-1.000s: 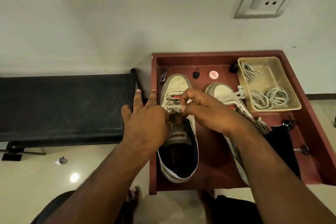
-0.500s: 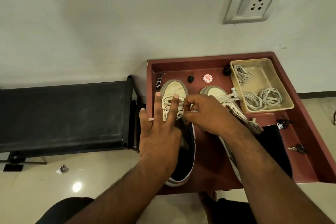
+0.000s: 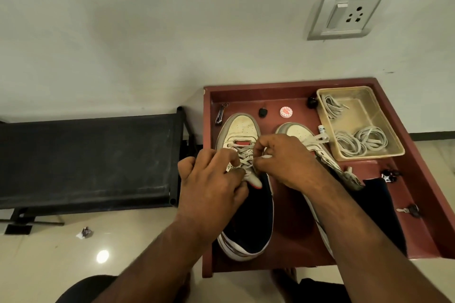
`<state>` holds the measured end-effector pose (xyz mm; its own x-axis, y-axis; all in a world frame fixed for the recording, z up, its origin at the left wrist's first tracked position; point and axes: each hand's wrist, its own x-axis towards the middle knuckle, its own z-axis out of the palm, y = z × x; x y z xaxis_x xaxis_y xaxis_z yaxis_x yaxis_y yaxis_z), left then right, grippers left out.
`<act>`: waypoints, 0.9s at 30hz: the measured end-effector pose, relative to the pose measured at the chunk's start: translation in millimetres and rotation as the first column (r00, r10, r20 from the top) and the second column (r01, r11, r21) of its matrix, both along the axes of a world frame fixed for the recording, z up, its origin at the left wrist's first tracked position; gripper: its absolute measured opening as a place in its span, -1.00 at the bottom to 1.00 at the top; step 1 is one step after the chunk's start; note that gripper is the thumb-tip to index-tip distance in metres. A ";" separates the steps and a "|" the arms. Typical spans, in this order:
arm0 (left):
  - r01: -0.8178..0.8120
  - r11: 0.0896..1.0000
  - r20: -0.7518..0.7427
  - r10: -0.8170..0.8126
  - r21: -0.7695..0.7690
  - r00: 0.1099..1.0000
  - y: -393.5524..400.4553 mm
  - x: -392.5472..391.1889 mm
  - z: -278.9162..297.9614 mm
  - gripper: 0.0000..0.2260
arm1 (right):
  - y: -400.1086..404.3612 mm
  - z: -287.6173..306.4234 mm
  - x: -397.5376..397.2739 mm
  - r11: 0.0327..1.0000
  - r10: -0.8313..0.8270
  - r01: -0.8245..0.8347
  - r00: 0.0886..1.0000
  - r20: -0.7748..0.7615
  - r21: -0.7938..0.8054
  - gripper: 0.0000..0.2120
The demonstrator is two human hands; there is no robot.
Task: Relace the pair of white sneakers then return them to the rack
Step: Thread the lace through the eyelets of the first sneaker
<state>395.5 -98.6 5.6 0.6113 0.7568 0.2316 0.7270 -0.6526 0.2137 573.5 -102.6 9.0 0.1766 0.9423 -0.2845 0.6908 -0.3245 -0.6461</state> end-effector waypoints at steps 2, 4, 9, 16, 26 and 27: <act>0.031 0.998 0.067 -0.035 0.062 0.997 0.0 1.5 -4.0 -0.71 | 0.7 -2.5 1.5 0.999 -0.037 0.037 0.994 -0.101 -0.005 -0.91; 0.076 0.991 0.095 -0.087 0.114 0.992 2.0 3.1 -6.4 -0.72 | 0.8 -3.5 5.3 0.998 -0.060 0.057 0.975 -0.215 -0.017 -0.90; 0.190 0.973 0.090 -0.203 0.131 0.975 1.8 11.1 -9.5 -0.71 | -0.5 -1.2 10.1 0.989 -0.136 0.149 0.928 -0.346 0.011 -0.94; 0.195 0.975 0.015 -0.197 0.111 0.980 1.1 16.7 -11.2 -0.77 | 1.8 -1.9 8.4 0.998 -0.042 0.048 0.991 -0.127 0.042 -0.90; 0.279 0.921 0.076 -0.309 0.271 0.948 12.3 16.4 -14.8 -0.75 | -4.1 5.1 16.9 0.986 0.162 -0.158 0.982 -0.092 0.047 -0.83; 0.293 0.914 0.086 -0.328 0.280 0.941 14.0 15.6 -15.2 -0.76 | -3.7 5.5 16.4 0.982 0.187 -0.184 0.980 -0.063 0.043 -0.82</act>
